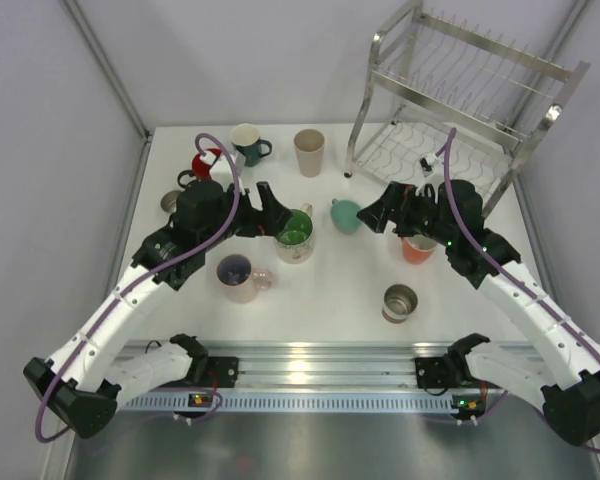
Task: Load the cups into the dish rack
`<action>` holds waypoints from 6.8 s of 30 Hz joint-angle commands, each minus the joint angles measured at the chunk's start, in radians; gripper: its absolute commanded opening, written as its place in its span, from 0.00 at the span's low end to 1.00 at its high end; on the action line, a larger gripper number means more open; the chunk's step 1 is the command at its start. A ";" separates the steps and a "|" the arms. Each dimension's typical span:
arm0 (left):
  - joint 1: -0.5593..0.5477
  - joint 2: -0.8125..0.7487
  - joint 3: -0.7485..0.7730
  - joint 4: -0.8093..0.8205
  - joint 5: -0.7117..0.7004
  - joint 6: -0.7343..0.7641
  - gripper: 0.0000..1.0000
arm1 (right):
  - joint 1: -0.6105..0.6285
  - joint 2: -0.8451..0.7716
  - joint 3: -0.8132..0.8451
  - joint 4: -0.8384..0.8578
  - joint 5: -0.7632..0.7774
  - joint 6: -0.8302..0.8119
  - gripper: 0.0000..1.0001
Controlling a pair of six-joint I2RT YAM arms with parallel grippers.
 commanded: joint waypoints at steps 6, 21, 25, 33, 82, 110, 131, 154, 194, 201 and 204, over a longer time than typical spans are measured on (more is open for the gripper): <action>0.000 -0.025 0.005 0.018 0.003 0.009 0.97 | -0.007 -0.019 0.041 0.021 -0.003 0.000 1.00; 0.000 0.008 0.074 -0.050 -0.257 -0.015 0.98 | -0.007 -0.033 0.019 0.026 0.004 0.006 0.99; 0.003 0.085 0.164 -0.125 -0.376 -0.035 0.98 | -0.007 -0.045 0.016 0.047 -0.020 0.017 0.99; 0.092 0.159 0.239 -0.170 -0.430 -0.066 0.96 | -0.007 -0.064 -0.019 0.065 -0.046 0.028 0.99; 0.416 1.168 1.068 -0.039 -0.311 0.049 0.68 | -0.006 -0.186 -0.056 -0.048 -0.054 -0.006 0.99; 0.437 1.369 1.161 -0.039 -0.190 0.055 0.51 | -0.006 -0.183 -0.056 -0.088 -0.014 -0.018 0.99; 0.445 1.374 1.138 -0.016 -0.065 0.037 0.00 | -0.007 -0.179 -0.074 -0.062 -0.002 -0.049 0.99; 0.454 0.716 0.611 0.411 0.130 0.086 0.00 | -0.006 -0.171 -0.028 0.084 -0.181 0.008 0.93; 0.329 0.091 -0.323 1.680 0.604 -0.677 0.00 | 0.298 0.140 -0.007 0.977 -0.304 0.368 0.80; 0.304 0.096 -0.347 1.687 0.540 -0.651 0.00 | 0.359 0.211 0.027 0.996 -0.247 0.358 0.71; 0.298 0.108 -0.348 1.680 0.522 -0.646 0.00 | 0.376 0.240 0.024 1.059 -0.229 0.374 0.69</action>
